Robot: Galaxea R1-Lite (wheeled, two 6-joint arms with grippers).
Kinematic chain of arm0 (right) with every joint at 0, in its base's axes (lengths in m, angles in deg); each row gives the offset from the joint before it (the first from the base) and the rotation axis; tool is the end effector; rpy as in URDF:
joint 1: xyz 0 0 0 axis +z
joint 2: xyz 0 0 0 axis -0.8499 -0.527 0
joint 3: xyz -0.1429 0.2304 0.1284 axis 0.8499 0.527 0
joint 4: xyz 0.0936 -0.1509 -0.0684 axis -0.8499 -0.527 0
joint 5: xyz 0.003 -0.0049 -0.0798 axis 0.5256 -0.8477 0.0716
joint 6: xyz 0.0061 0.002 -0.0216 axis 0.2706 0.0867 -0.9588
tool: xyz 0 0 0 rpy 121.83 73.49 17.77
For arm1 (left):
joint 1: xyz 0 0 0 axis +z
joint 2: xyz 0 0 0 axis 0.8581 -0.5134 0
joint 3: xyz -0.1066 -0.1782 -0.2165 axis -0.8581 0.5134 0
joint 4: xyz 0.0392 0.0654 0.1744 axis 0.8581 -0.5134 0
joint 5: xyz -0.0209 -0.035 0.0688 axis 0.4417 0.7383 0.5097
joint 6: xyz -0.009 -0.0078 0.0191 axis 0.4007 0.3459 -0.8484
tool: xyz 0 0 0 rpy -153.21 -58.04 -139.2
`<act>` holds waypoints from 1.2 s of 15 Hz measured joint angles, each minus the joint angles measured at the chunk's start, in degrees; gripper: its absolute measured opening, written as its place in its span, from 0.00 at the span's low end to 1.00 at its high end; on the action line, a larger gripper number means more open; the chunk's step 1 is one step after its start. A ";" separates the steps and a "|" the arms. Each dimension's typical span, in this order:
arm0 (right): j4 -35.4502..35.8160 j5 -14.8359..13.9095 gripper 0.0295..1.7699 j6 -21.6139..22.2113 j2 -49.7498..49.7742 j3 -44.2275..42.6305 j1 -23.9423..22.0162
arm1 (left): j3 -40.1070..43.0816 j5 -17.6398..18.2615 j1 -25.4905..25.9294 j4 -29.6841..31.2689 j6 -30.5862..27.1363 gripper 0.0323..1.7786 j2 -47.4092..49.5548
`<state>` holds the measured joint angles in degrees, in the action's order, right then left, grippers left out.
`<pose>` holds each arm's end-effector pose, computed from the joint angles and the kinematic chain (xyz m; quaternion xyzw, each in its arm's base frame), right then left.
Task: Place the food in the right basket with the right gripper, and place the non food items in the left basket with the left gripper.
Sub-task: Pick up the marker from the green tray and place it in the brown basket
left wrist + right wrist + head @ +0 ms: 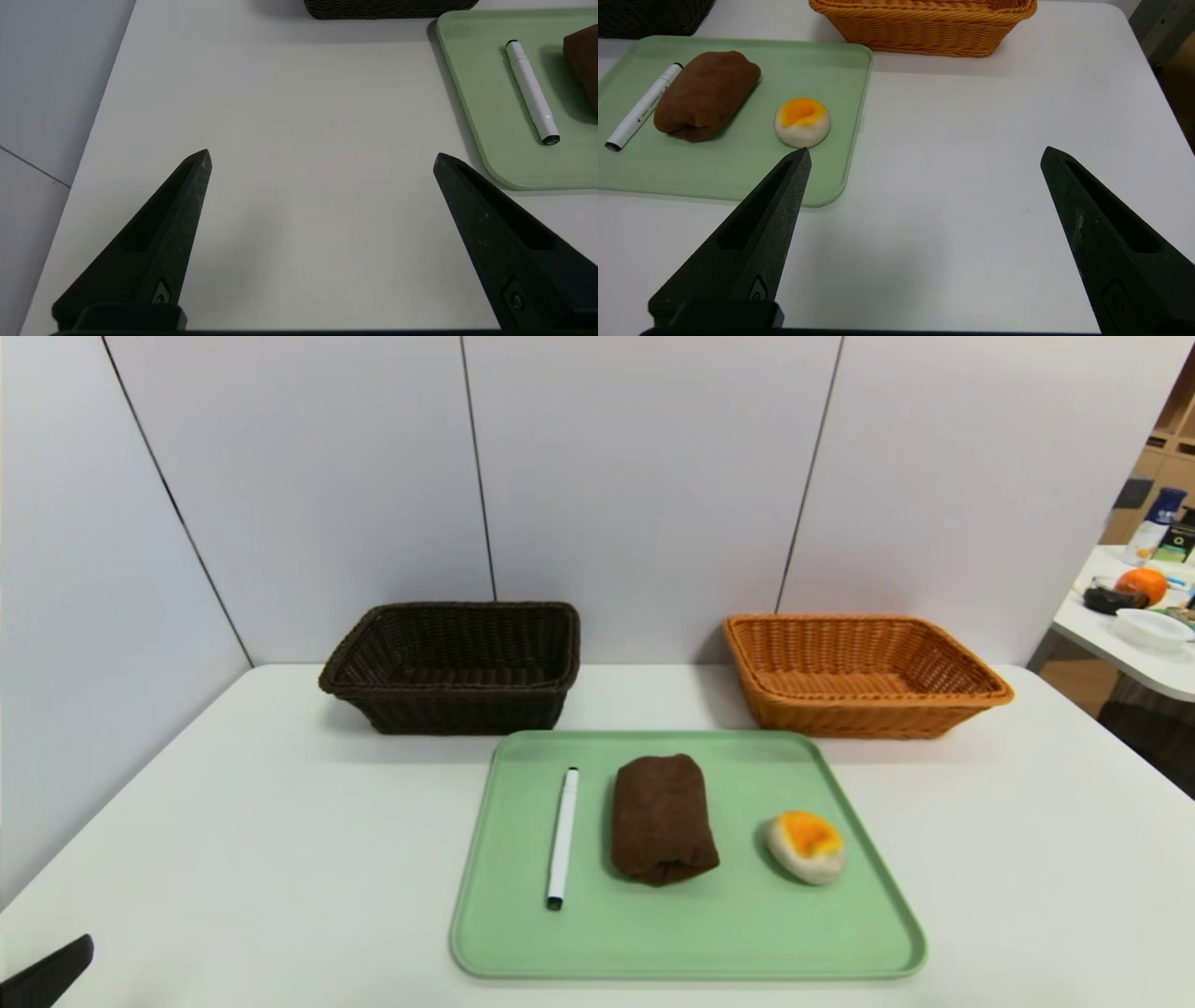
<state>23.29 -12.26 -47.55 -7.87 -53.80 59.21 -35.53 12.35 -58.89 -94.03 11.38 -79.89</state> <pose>0.0198 0.0018 0.2149 -0.0061 0.1445 0.0424 0.9886 0.0244 -0.0011 0.2066 -0.0064 0.1543 -0.0217 0.9878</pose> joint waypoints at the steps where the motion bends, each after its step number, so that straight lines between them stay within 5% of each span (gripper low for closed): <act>1: 0.00 0.24 0.96 0.02 -3.25 -1.40 0.00 | -1.90 0.06 0.00 -0.55 -0.06 0.95 -3.50; 6: -2.61 0.33 0.96 -3.36 -16.93 -6.31 -0.24 | -9.59 2.39 -2.91 -2.45 -0.05 0.95 -17.91; 10: -2.95 1.13 0.96 -4.25 -23.58 -7.20 0.02 | -14.19 7.69 -5.10 -2.28 -0.48 0.95 -27.50; 18: -2.65 4.06 0.96 -6.49 -33.11 -9.84 1.82 | -20.98 8.40 -21.47 -2.23 -0.17 0.95 -40.46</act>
<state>20.64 -8.20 -54.04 -40.98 -63.64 61.03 -56.51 20.75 -80.36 -96.26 11.21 -120.35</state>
